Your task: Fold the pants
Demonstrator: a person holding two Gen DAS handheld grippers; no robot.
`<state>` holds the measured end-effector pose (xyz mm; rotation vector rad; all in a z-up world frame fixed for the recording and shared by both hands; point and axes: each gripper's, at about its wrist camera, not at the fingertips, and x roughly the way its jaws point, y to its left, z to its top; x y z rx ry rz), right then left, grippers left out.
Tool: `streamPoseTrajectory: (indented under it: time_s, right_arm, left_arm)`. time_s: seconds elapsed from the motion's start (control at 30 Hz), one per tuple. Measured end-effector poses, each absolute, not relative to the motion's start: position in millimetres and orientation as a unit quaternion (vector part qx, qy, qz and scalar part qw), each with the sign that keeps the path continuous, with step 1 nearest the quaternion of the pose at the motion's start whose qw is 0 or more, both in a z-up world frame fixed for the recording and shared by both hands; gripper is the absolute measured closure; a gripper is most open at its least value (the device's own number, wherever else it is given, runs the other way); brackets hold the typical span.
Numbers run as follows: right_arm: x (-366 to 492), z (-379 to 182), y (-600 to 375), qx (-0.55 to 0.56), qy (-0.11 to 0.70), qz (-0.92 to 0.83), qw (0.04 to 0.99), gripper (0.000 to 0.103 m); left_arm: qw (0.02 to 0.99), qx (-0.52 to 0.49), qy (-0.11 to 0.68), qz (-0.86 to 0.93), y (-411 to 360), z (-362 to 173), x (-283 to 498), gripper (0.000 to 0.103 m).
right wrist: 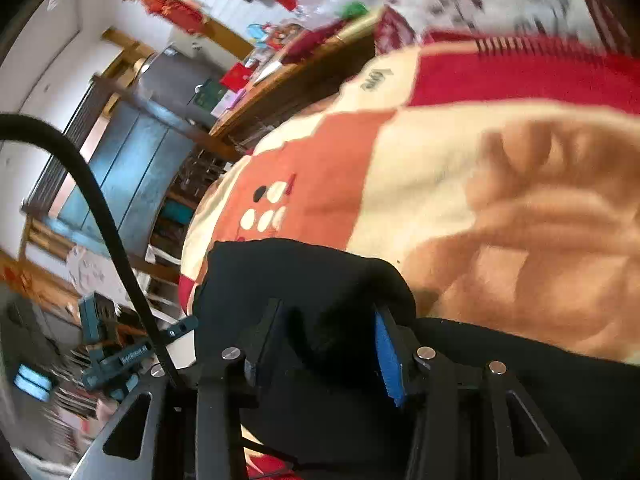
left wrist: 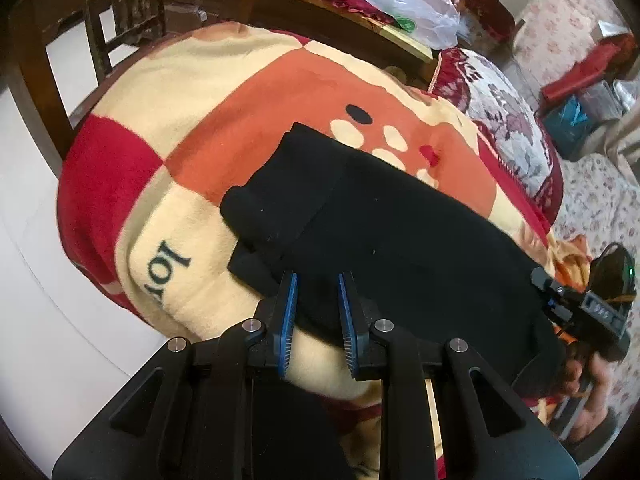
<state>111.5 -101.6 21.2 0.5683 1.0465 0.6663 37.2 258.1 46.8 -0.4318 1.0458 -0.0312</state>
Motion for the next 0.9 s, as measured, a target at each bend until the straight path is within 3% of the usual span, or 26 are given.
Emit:
streamPoseTrajectory:
  time_s: [0.03,0.1,0.33,0.47,0.53,0.6,0.63,0.67,0.9]
  right_arm:
    - [110.8,23.1,-101.4,0.262,0.475,0.308,0.782,0.089]
    - [109.4,31.9,-100.4,0.245,0.455,0.303,0.801,0.093]
    - [117.6,50.9,-100.3,0.186,0.442,0.277,0.833,0.094]
    - [126.7,26.5,-90.5,0.159,0.477,0.244,0.829,0.093]
    - [126.6,16.3,-89.2,0.163,0.490,0.241,0.822,0.089]
    - [117.9,21.8,-99.2,0.192,0.475,0.249,0.822,0.076]
    - [112.1,26.4,-105.8,0.198,0.468,0.251,0.824,0.065]
    - [104.1,33.0,-113.7,0.198,0.460,0.250,0.829,0.061]
    - [40.6,68.9,-190.3,0.151,0.441,0.191,0.864,0.061]
  left_arm:
    - [0.843,-0.211,0.494,-0.014,258.4,46.6,38.3,0.085]
    - [0.843,-0.228,0.488,-0.013,257.6,46.3,39.9,0.085]
    - [0.851,-0.216,0.478,-0.029,240.3,46.6,35.6,0.085]
    - [0.852,-0.200,0.483,-0.026,237.6,46.7,35.1,0.085]
    - [0.854,-0.195,0.482,-0.022,240.2,52.0,32.0,0.085]
    - [0.862,-0.178,0.474,-0.012,241.1,61.0,26.0,0.085]
    - [0.866,-0.169,0.470,-0.008,240.4,65.9,23.3,0.085]
    - [0.872,-0.157,0.463,-0.008,238.1,72.1,20.0,0.085]
    - [0.891,-0.094,0.438,-0.074,190.8,101.9,12.0,0.085]
